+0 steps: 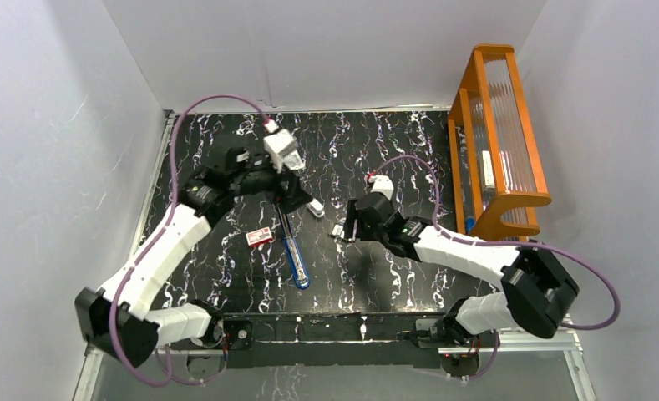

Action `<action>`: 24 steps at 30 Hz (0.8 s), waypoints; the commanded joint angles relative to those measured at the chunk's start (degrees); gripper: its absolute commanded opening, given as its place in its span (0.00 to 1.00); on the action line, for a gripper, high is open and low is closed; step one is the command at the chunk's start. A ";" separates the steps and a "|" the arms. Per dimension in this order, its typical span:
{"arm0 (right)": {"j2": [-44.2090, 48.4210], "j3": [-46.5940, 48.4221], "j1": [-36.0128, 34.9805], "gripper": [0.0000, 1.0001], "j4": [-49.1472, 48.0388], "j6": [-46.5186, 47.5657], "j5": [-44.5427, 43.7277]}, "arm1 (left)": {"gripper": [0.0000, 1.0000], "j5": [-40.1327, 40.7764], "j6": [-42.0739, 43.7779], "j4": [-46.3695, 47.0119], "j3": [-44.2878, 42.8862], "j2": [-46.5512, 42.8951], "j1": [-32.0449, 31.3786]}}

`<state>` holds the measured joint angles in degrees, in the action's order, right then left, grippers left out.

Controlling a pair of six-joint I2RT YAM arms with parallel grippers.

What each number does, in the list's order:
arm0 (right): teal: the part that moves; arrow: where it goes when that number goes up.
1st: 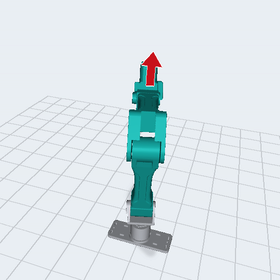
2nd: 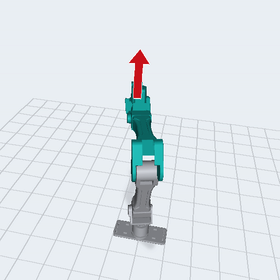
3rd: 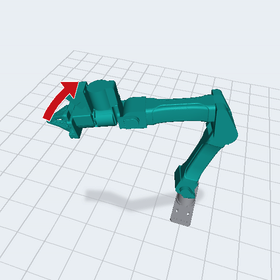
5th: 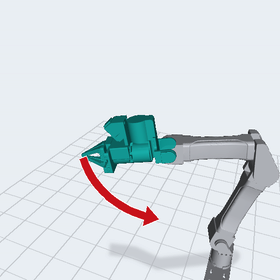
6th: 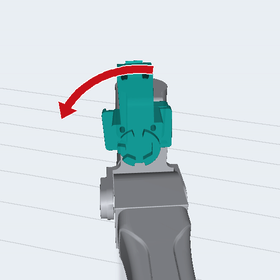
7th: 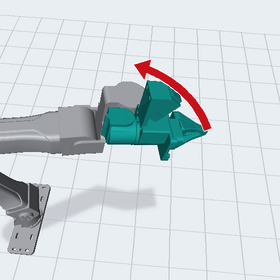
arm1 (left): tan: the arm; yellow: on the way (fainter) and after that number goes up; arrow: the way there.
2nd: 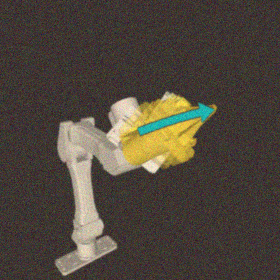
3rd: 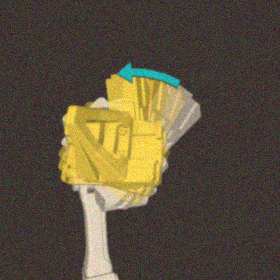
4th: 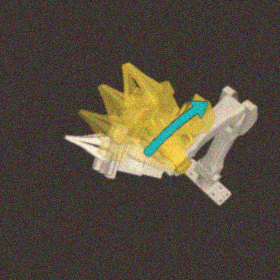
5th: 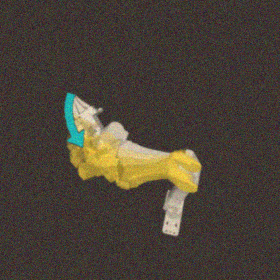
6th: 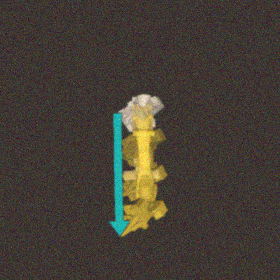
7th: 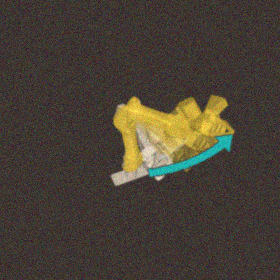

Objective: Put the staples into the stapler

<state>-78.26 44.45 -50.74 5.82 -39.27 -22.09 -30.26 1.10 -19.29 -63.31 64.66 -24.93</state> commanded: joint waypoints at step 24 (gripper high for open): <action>10.94 -9.43 5.18 0.70 -0.38 -3.91 8.10 | 0.55 14.59 73.55 -25.71 -33.77 54.49 -11.27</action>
<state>-67.55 35.22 -46.06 6.26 -42.30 -14.61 -18.57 71.79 -34.50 -89.78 117.05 -35.75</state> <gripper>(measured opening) 0.707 0.577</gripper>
